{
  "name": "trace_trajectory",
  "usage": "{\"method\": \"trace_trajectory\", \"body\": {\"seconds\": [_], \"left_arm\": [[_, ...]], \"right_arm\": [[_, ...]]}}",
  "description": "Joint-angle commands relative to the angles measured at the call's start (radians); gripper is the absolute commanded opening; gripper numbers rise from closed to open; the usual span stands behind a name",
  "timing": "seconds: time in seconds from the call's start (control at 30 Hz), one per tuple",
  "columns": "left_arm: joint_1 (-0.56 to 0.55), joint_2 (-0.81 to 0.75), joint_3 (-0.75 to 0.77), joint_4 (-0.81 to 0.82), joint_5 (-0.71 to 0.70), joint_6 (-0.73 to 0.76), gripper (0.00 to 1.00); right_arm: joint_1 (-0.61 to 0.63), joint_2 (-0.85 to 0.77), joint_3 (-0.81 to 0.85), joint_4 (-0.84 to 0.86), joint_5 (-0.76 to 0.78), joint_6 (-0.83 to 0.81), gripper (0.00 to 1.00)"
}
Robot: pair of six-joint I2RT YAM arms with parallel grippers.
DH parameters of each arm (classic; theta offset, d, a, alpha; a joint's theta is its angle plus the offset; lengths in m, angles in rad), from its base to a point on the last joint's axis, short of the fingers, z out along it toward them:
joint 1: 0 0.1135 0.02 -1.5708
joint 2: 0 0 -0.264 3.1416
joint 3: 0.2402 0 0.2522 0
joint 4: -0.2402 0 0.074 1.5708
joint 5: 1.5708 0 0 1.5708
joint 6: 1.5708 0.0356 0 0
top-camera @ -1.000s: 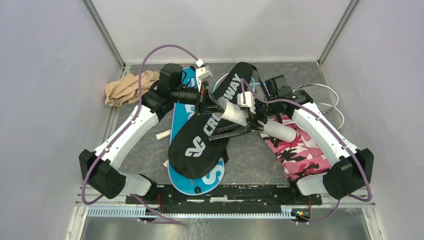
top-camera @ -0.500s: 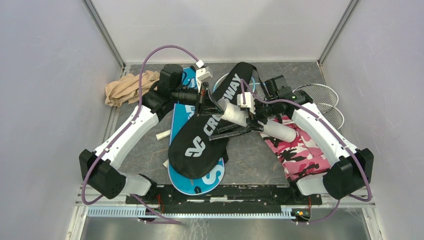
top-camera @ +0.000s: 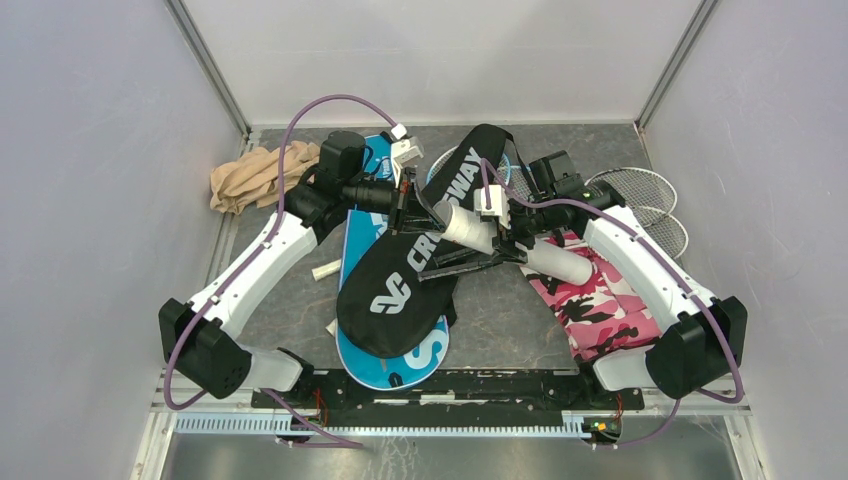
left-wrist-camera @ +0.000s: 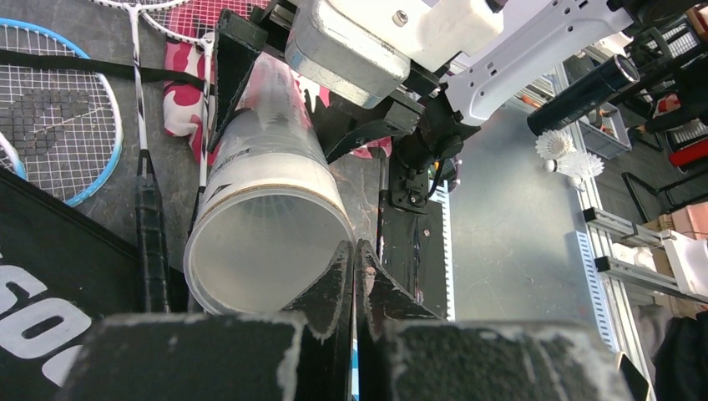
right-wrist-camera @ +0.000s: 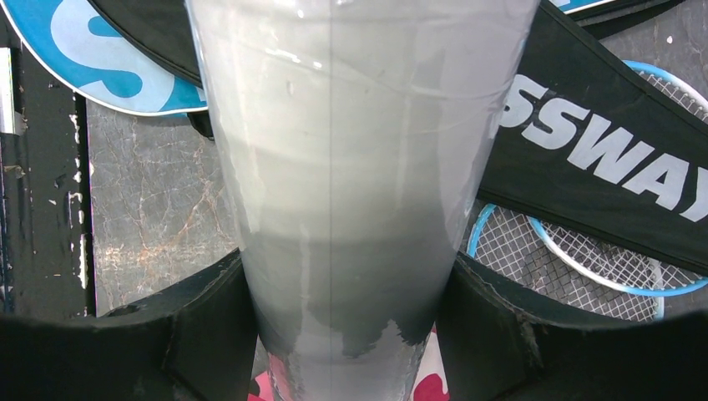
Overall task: Pack up the badminton gear
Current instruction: Close the lid on the shuttle tube.
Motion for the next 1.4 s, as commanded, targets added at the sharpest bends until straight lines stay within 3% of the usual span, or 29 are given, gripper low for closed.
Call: {"method": "trace_trajectory", "body": {"seconds": [0.0, 0.77, 1.37], "left_arm": [[0.001, -0.011, -0.001, 0.035, 0.060, -0.014, 0.02], [0.000, 0.020, -0.042, 0.123, 0.161, -0.082, 0.03], [-0.001, 0.037, -0.022, 0.102, 0.101, -0.034, 0.28]], "right_arm": [[0.005, -0.012, 0.033, 0.025, -0.033, -0.005, 0.08], [0.006, 0.007, 0.050, -0.004, -0.059, -0.034, 0.08], [0.009, 0.007, 0.054, -0.023, -0.064, -0.047, 0.10]]}}
